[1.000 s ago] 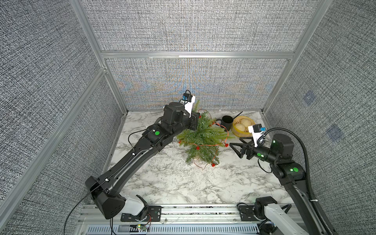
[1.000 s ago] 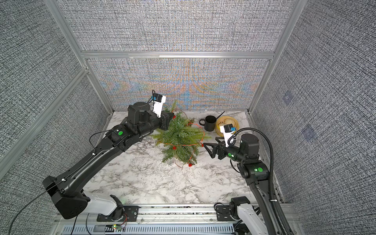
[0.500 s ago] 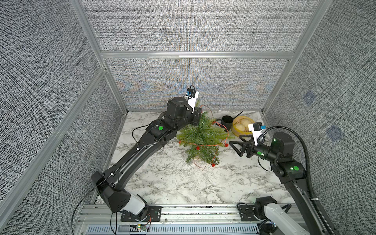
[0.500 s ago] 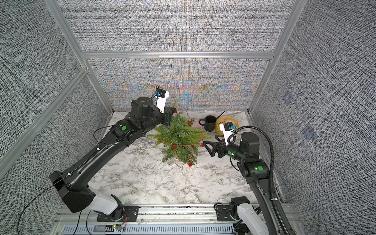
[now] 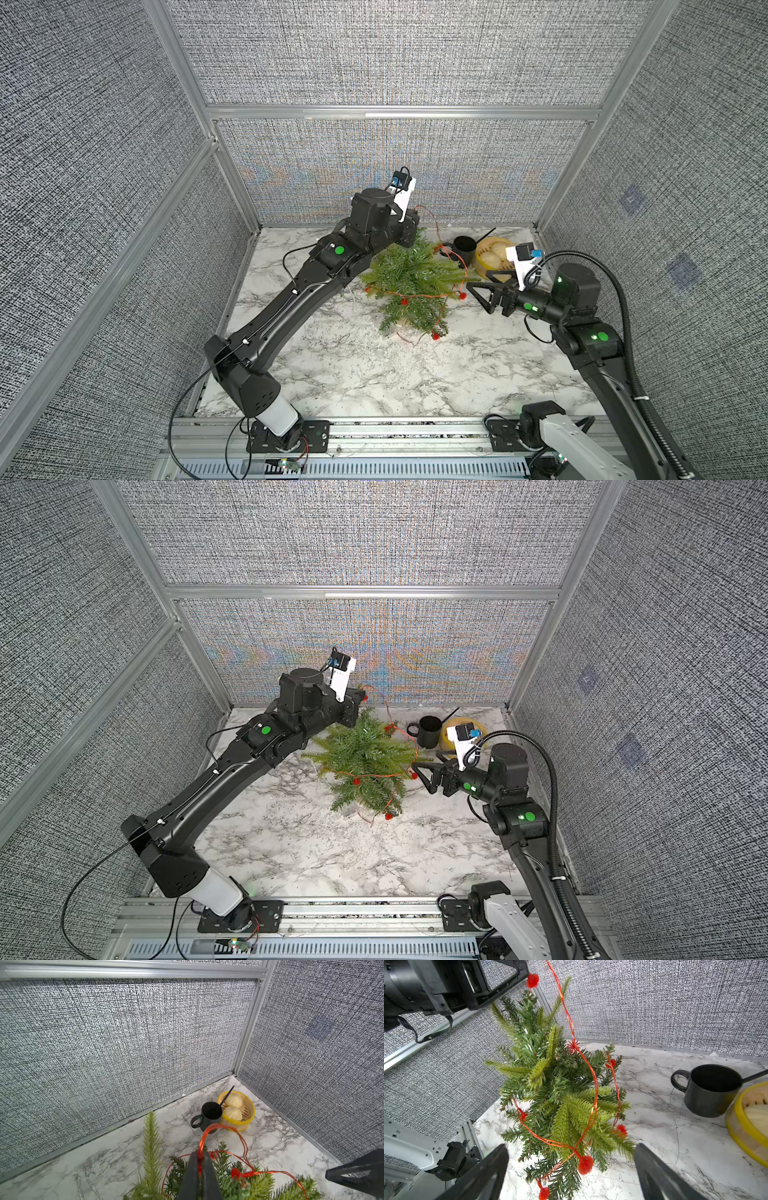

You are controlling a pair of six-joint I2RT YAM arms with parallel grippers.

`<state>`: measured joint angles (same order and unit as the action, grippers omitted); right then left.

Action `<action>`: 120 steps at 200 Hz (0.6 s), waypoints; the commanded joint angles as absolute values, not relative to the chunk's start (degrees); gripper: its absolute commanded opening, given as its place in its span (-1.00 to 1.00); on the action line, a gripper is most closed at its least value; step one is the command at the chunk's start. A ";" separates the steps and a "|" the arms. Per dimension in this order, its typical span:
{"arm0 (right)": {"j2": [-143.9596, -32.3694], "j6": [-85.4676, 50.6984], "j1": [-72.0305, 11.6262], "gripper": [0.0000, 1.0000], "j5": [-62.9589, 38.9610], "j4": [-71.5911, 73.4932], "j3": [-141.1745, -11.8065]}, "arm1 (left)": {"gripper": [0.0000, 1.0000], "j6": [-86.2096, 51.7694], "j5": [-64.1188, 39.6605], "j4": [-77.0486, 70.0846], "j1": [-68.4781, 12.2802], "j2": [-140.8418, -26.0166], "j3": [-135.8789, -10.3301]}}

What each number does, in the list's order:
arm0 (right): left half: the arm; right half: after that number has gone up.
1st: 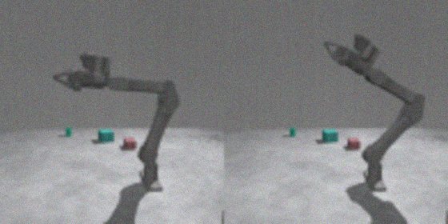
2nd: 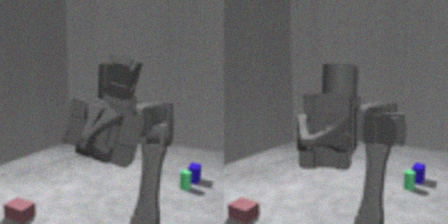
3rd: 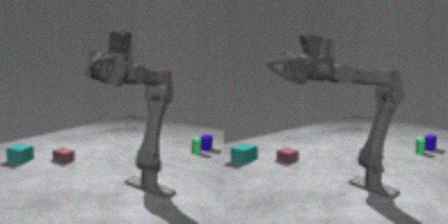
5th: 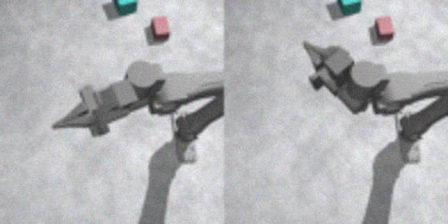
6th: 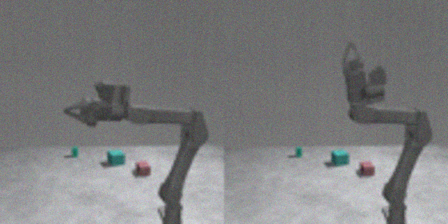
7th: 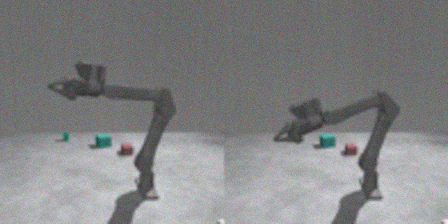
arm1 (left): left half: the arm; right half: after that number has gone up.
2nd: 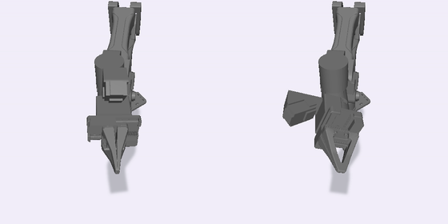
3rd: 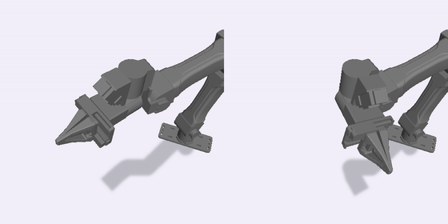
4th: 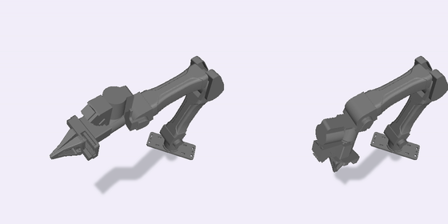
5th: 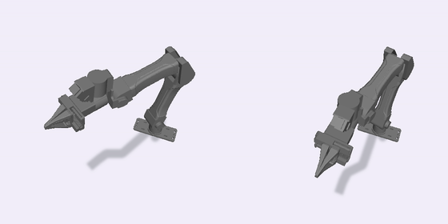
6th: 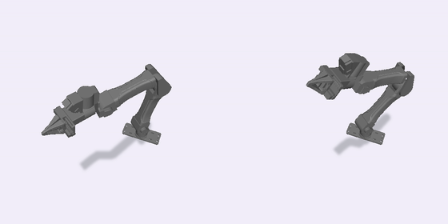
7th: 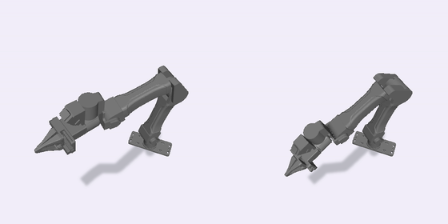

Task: Remove string lights from the small christmas tree
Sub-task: Pick up the light string from the Christmas tree, then remove the light string from the Christmas tree.

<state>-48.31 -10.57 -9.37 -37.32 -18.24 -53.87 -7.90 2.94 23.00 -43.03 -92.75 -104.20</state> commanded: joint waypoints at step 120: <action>-58.55 -11.07 -10.30 0.89 -39.43 -15.32 -64.83 | -1.00 -4.27 -2.11 21.53 -43.53 -93.86 -108.41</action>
<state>-56.66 -10.72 -10.02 -37.85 -17.61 -63.09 -5.65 -0.08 22.70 -43.18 -94.04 -107.81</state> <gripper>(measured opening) 0.946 0.051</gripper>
